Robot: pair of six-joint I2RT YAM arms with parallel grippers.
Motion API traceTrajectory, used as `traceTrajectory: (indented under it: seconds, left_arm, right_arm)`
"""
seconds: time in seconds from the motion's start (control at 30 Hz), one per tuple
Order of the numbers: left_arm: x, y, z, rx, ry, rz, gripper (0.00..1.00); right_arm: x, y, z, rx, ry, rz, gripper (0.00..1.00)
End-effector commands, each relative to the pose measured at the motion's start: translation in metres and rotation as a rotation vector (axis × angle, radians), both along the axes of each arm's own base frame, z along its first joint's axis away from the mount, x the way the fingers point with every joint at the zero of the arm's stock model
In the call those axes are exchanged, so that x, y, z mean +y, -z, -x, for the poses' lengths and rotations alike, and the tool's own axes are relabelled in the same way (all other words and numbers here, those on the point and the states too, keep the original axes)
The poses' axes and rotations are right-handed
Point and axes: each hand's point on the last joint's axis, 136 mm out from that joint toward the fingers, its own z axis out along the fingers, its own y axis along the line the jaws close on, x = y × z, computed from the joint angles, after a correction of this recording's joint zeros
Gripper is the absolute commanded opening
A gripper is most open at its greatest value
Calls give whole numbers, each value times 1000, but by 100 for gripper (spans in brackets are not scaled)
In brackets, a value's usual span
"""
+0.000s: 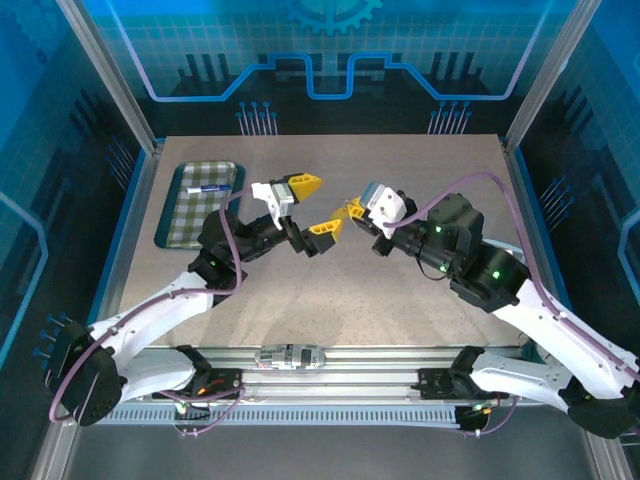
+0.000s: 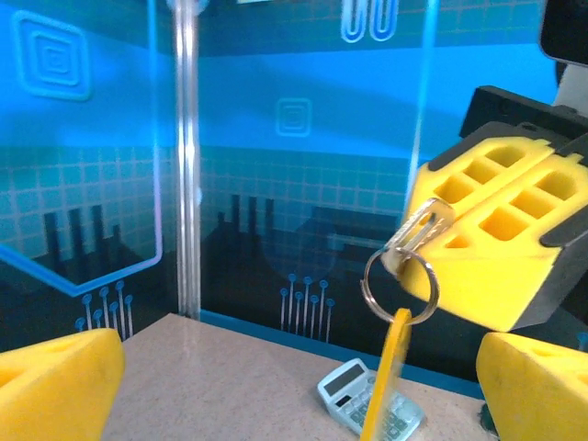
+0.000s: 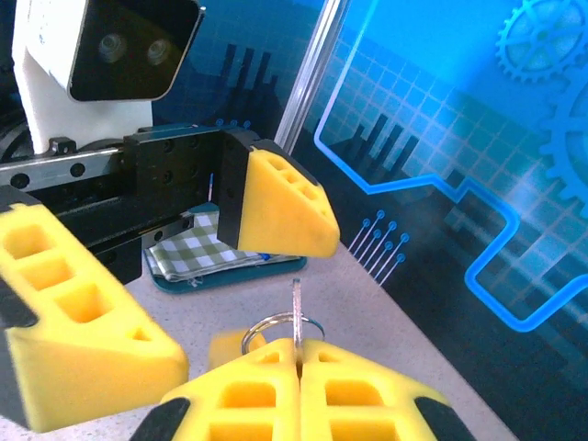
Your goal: Remove the keys from the keyring
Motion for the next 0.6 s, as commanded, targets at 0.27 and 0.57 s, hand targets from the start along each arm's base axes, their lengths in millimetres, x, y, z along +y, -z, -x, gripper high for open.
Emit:
traceTrajectory:
  seconds: [0.27, 0.57]
  left_arm:
    - [22, -10, -27, 52, 61, 18, 92]
    - [-7, 19, -16, -61, 94, -109, 97]
  right_arm:
    - [-2, 3, -18, 174, -50, -90, 0]
    - [2, 2, -22, 266, -115, -146, 0]
